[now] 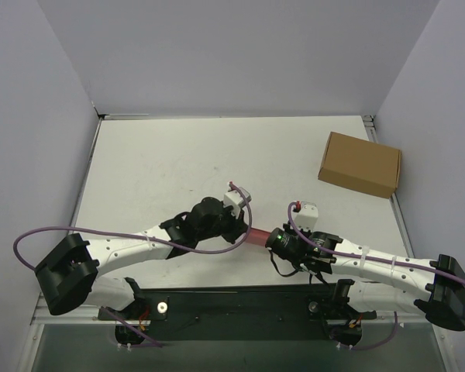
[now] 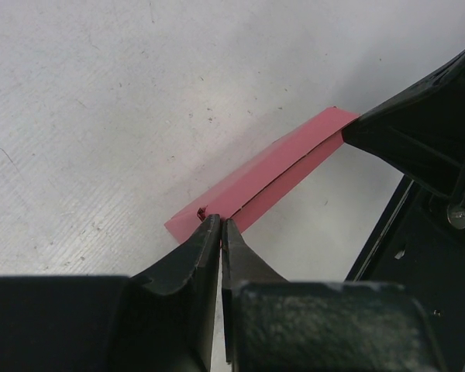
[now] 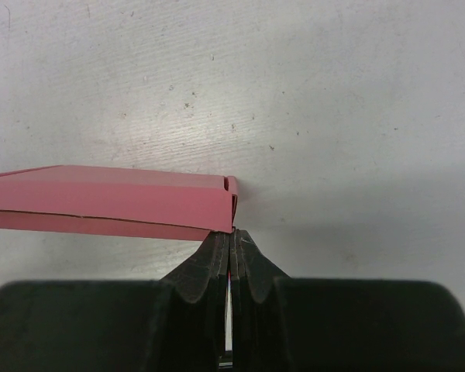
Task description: Fold the paper box
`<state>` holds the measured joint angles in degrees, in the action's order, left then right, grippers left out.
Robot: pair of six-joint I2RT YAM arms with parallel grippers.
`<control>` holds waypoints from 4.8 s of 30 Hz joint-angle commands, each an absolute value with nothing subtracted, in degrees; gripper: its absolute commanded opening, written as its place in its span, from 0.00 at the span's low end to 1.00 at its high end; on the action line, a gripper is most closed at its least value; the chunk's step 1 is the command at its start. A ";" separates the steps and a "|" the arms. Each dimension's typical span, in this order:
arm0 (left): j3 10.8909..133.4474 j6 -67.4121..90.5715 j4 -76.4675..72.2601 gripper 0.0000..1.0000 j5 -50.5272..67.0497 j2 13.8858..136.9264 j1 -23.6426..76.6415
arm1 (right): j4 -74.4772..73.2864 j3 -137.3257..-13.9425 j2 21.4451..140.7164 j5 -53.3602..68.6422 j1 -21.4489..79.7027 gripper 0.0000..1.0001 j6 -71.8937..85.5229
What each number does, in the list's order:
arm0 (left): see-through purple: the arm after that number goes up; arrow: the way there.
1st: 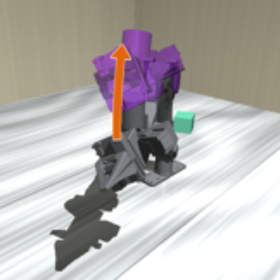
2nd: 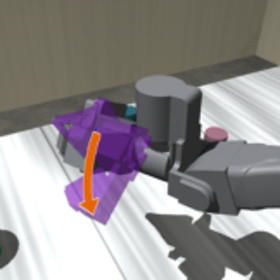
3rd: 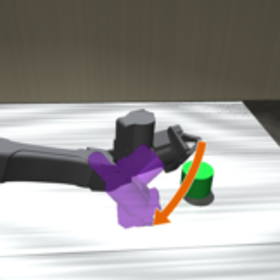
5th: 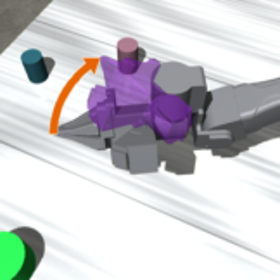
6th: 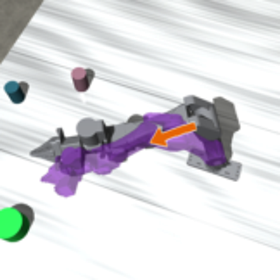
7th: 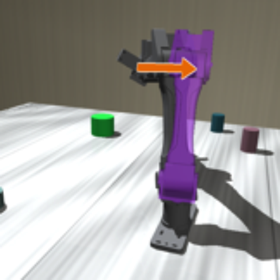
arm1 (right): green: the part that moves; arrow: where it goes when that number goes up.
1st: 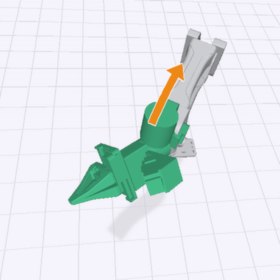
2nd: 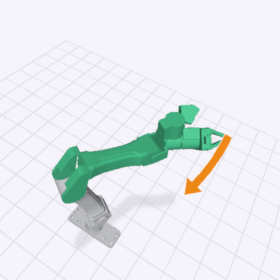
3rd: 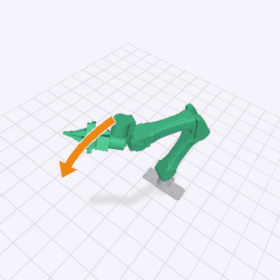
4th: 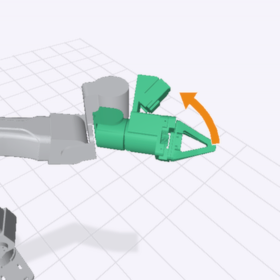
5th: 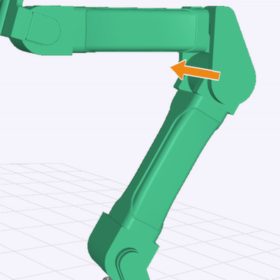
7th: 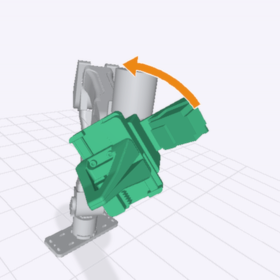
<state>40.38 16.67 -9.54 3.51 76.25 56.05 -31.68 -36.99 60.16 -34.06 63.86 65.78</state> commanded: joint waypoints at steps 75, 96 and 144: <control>41.93 34.45 -9.49 0.00 -17.31 82.88 63.81 | -34.28 -34.89 61.96 -35.33 67.85 0.00 69.17; 43.42 24.87 -4.39 0.00 -23.03 84.11 65.30 | -34.19 -34.45 61.44 -35.25 67.94 0.00 69.52; 34.27 22.32 -14.24 0.00 -27.25 92.36 71.89 | -34.19 -34.72 61.96 -35.51 68.12 0.00 70.22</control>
